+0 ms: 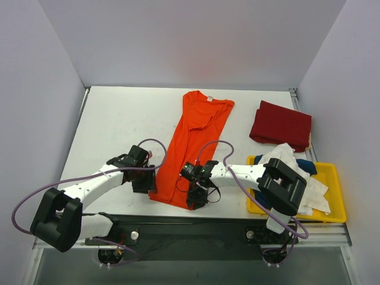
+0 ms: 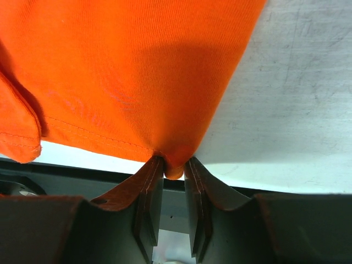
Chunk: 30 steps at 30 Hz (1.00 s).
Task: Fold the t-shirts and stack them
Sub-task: Grab the bottom of the folded rectangular tshirt with both arms
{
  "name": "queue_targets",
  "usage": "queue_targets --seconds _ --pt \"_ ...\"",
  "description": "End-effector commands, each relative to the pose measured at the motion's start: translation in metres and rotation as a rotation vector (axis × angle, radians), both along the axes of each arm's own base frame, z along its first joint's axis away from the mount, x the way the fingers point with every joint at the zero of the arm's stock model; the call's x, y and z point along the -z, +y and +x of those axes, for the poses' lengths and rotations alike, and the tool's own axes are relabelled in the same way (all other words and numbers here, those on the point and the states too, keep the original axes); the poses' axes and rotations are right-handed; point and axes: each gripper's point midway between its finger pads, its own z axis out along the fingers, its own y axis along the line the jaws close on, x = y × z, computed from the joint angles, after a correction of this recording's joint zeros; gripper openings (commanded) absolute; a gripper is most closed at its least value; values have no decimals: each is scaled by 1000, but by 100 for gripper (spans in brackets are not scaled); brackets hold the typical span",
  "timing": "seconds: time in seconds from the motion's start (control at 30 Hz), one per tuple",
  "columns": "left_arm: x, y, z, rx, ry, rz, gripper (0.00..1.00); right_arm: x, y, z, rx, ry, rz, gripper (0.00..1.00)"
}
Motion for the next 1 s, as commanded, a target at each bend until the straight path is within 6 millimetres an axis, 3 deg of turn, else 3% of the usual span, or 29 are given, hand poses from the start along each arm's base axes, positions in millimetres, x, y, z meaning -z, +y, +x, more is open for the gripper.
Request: queue_targets --seconds 0.0,0.33,0.5,0.63,0.97 --pt "3 -2 2 -7 -13 13 54 6 -23 -6 13 8 -81 23" --pt "15 -2 -4 -3 4 40 42 6 -26 -6 20 2 -84 21" --pt "20 -6 -7 12 11 26 26 5 -27 -7 19 1 -84 15" --pt "16 -11 -9 32 2 -1 0 4 -30 -10 2 7 -80 2" --pt "-10 -24 -25 39 5 -67 0 -11 -59 -35 -16 47 -91 0"
